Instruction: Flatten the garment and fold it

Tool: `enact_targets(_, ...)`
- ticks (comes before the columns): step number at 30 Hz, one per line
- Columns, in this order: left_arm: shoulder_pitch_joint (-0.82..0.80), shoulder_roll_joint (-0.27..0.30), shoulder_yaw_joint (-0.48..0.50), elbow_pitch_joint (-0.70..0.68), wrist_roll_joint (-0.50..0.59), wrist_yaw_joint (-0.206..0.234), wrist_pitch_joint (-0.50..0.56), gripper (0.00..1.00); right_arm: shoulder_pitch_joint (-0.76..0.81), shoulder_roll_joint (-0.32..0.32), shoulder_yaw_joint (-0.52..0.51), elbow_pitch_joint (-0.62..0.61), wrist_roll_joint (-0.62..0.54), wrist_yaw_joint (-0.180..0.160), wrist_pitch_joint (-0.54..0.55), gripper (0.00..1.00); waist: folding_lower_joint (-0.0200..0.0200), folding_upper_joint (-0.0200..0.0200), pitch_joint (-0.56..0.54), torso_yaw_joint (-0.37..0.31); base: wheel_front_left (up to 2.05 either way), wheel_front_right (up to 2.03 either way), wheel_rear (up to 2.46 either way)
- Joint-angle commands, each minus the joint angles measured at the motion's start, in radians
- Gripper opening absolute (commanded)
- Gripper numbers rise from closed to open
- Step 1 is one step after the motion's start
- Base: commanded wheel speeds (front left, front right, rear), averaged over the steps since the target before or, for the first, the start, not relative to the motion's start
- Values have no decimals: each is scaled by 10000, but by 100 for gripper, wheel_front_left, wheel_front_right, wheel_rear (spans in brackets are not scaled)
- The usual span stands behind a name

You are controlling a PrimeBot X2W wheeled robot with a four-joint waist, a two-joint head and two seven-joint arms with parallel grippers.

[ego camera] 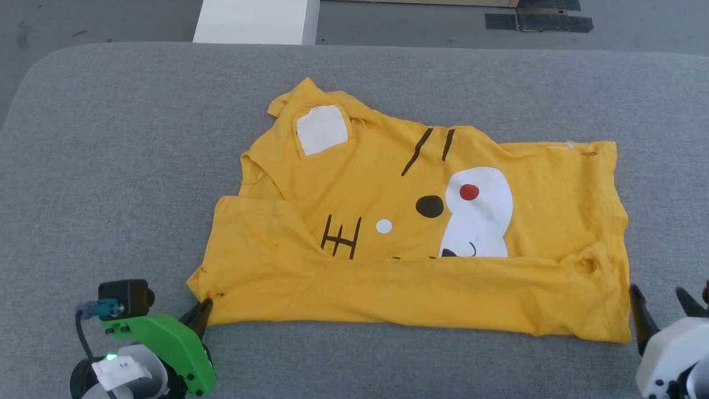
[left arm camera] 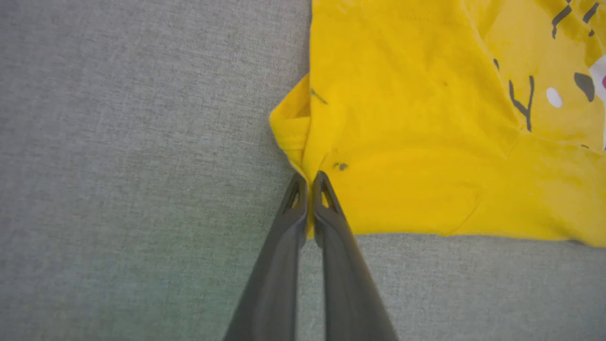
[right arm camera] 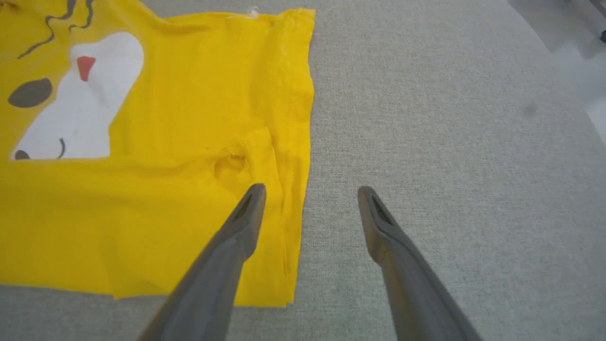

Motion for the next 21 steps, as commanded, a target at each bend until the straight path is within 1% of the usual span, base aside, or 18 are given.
enact_targets(1, 149, 95, 53, -179, -62, 107, -64, 0, 76, -90, -100, 75, 40, -13, 455, 100, 0, 0, 62, 66, 0, 0, 0)
enact_targets(7, 330, 53, -43, -735, -26, 285, -3, 0, 484, 18, -60, 266, 636, -13, 1579, 100, 0, 0, 161, 234, 0, 0, 0)
enact_targets(12, 357, 62, -89, -902, -5, 380, 67, 0, 604, 147, 88, 584, 896, -13, 1891, 100, 0, 0, 172, 274, 0, 0, 0)
enact_targets(13, 351, 61, -77, -924, -6, 403, 65, 0, 596, 152, 145, 661, 901, -13, 1899, 96, 0, 0, 170, 277, 0, 0, 0)
enact_targets(14, 344, 60, -51, -950, -4, 437, 47, 0, 548, 164, 161, 757, 931, -13, 1864, 49, 0, 0, 167, 273, 0, 0, 0)
enact_targets(15, 340, 59, -36, -965, -4, 457, 34, 0, 497, 175, 171, 838, 972, -13, 1827, 11, 0, 0, 162, 271, 0, 0, 0)
enact_targets(16, 333, 48, -20, -977, -10, 474, 16, 0, 452, 182, 219, 948, 1003, -13, 1825, 0, 0, 0, 150, 270, 0, 0, 0)
enact_targets(21, 306, -42, 46, -949, -57, 536, -103, 0, 131, 140, 349, 1061, 1176, -13, 1690, 0, 0, 0, 38, 229, 0, 0, 0)
